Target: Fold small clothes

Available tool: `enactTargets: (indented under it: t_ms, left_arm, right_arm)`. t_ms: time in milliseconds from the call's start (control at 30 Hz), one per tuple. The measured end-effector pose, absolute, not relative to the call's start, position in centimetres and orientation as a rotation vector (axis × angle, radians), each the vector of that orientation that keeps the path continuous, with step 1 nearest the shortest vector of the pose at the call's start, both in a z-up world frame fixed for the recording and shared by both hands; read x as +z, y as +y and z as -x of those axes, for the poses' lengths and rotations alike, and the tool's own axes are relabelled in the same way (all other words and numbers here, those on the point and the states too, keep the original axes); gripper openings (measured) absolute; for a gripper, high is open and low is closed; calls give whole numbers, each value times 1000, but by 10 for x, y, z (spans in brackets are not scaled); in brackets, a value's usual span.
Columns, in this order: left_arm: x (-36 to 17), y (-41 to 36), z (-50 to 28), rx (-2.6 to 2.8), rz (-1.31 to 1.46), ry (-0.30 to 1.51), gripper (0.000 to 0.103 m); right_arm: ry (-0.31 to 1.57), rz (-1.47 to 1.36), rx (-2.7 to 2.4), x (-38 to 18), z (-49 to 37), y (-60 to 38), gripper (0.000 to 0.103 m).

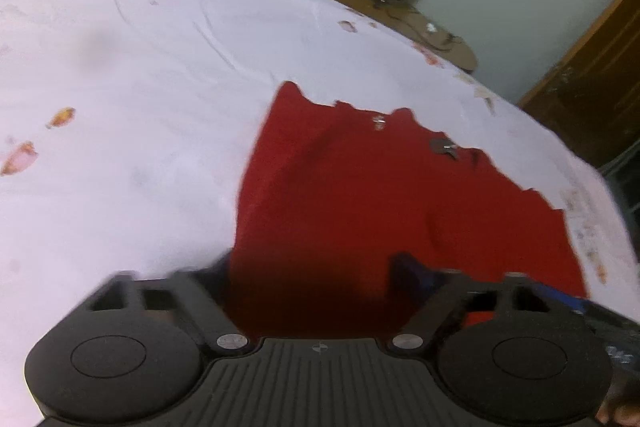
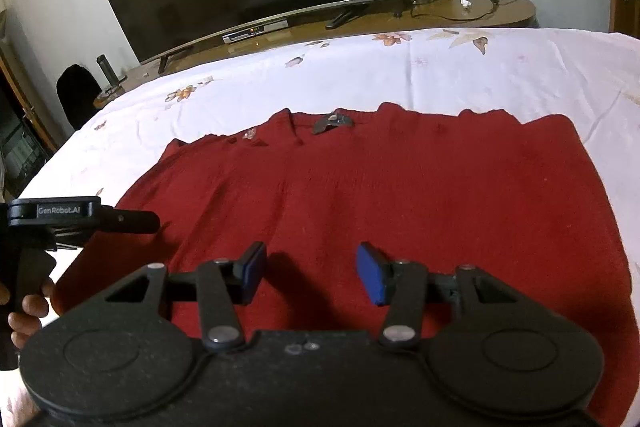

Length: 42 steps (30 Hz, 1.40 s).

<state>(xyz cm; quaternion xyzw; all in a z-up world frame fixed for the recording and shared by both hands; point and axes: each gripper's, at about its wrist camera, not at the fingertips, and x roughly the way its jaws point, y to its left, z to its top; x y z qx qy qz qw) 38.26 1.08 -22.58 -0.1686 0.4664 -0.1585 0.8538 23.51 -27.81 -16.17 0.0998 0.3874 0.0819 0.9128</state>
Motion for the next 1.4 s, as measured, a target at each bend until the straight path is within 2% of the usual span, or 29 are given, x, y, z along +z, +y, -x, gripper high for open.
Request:
enactTargets:
  t_ms: [67, 133, 167, 433, 733, 1033, 1233, 1300, 1400]
  left_arm:
    - [-227, 17, -384, -357, 414, 994, 59]
    - [-233, 27, -388, -388, 523, 1015, 35]
    - [-237, 32, -390, -413, 587, 1030, 32]
    - [-255, 23, -401, -425, 645, 1034, 33]
    - [-214, -1, -390, -419, 629, 965, 28]
    - [-157, -123, -395, -655, 548, 941, 28]
    - [-178, -234, -395, -729, 447, 1012, 27]
    - [-190, -247, -393, -721, 424, 1068, 27]
    - [-181, -246, -384, -741, 424, 1060, 28]
  right_arm:
    - [797, -210, 172, -162, -236, -279, 50]
    - [797, -215, 176, -162, -237, -279, 50]
    - [796, -216, 178, -161, -237, -280, 50]
    - [792, -219, 183, -165, -243, -279, 51]
    - [789, -194, 171, -170, -245, -273, 52]
    - [743, -287, 134, -153, -229, -313, 52]
    - [726, -325, 16, -149, -200, -371, 52]
    - [737, -369, -10, -153, -190, -390, 52]
    - [722, -425, 8, -152, -176, -404, 51]
